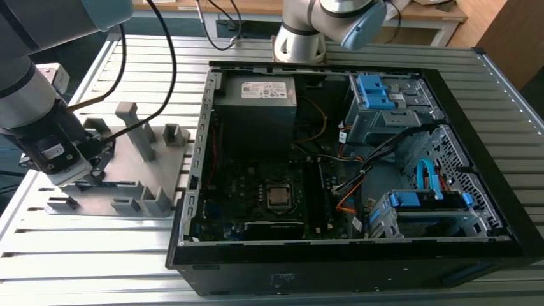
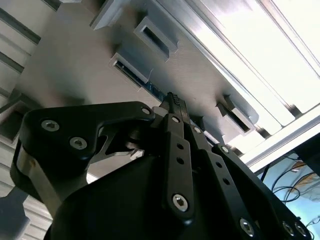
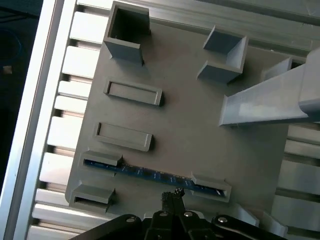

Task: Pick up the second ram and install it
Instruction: 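Pick up the second ram and move it above second insertion slot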

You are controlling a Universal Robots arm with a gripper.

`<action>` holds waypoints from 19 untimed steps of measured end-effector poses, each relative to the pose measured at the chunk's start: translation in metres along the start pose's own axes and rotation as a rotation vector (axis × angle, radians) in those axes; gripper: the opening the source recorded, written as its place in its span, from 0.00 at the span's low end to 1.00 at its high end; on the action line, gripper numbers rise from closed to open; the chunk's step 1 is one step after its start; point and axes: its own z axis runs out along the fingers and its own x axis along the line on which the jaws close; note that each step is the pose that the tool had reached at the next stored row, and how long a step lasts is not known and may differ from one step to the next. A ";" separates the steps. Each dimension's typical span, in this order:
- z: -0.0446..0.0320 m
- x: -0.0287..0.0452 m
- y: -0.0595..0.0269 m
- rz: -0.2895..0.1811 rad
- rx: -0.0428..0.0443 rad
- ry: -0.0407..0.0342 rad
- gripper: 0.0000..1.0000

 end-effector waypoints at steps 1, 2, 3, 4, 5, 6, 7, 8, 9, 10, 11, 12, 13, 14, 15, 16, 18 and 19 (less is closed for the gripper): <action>0.0000 0.0000 0.0000 -0.009 -0.0003 0.0005 0.10; 0.0000 0.0000 0.0000 -0.018 -0.0005 0.0008 0.10; 0.0000 0.0000 0.0000 -0.028 -0.0008 0.0012 0.10; 0.0000 0.0000 0.0000 -0.037 -0.0010 0.0017 0.10; 0.0000 0.0000 0.0000 -0.046 -0.0013 0.0021 0.10; 0.0000 0.0000 0.0000 -0.055 -0.0015 0.0025 0.10; 0.0000 0.0000 0.0000 -0.064 -0.0018 0.0028 0.10; 0.0000 0.0000 0.0000 -0.073 -0.0021 0.0032 0.10; 0.0000 0.0000 0.0000 -0.081 -0.0023 0.0036 0.10; 0.0000 0.0000 0.0000 -0.090 -0.0025 0.0040 0.10; 0.0000 0.0000 0.0000 -0.099 -0.0028 0.0044 0.10; 0.0000 0.0000 0.0000 -0.108 -0.0030 0.0048 0.10; 0.0000 0.0000 0.0000 -0.118 -0.0033 0.0053 0.10; 0.0000 0.0000 0.0000 -0.127 -0.0035 0.0057 0.10; 0.0000 0.0000 0.0000 -0.135 -0.0038 0.0061 0.10; 0.0000 0.0000 0.0000 -0.144 -0.0040 0.0064 0.10; 0.0000 0.0000 0.0000 -0.161 -0.0045 0.0072 0.10; 0.0000 0.0000 0.0000 -0.169 -0.0047 0.0076 0.10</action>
